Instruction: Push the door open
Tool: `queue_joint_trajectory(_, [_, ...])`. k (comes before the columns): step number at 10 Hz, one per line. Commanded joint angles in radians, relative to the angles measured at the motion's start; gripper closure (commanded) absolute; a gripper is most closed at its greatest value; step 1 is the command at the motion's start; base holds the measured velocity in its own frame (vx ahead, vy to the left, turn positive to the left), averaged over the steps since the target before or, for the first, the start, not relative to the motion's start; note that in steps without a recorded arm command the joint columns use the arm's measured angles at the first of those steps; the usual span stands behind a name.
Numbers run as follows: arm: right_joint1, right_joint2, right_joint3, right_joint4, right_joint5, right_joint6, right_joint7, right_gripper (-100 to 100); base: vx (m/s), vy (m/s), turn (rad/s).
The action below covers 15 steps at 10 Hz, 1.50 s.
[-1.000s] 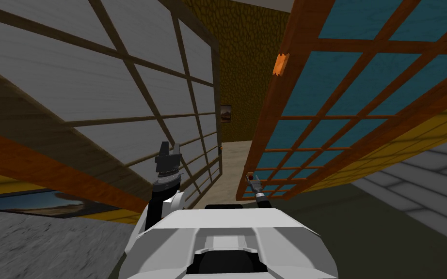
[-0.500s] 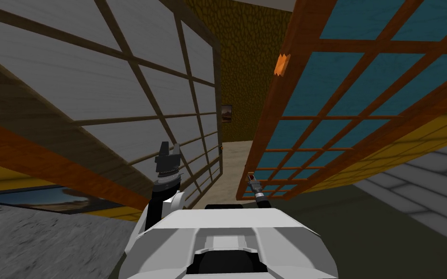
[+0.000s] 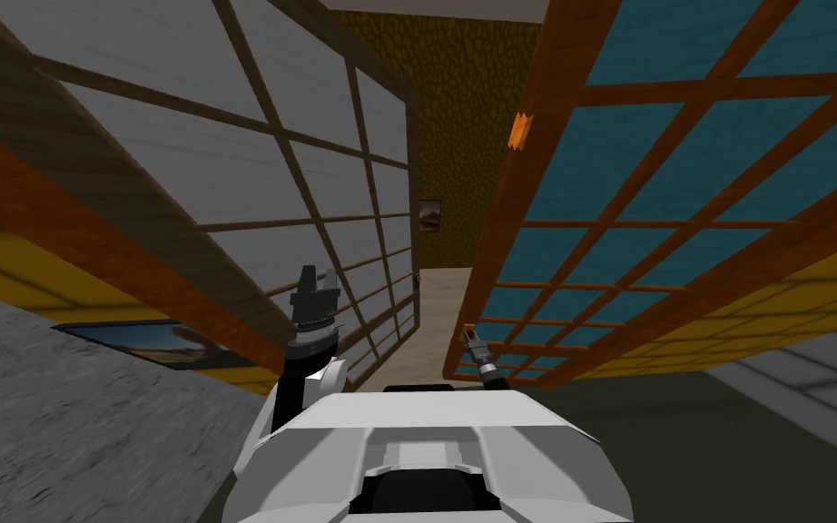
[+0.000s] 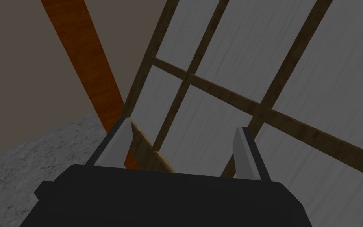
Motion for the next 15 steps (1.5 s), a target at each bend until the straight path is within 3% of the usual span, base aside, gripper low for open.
queue_joint_trajectory(1, [0.0,-0.004,0.011,0.02,0.032,-0.004,-0.027,100,-0.01,-0.058,0.179])
queue_joint_trajectory(9, [0.015,-0.025,0.026,0.035,0.123,-0.016,-0.105,100,-0.001,-0.024,0.109])
queue_joint_trajectory(12, [0.024,-0.036,0.035,0.044,0.179,-0.024,-0.154,100,0.002,-0.025,0.132])
queue_joint_trajectory(15, [0.024,-0.036,0.035,0.033,0.179,-0.024,-0.154,100,-0.005,-0.016,0.019])
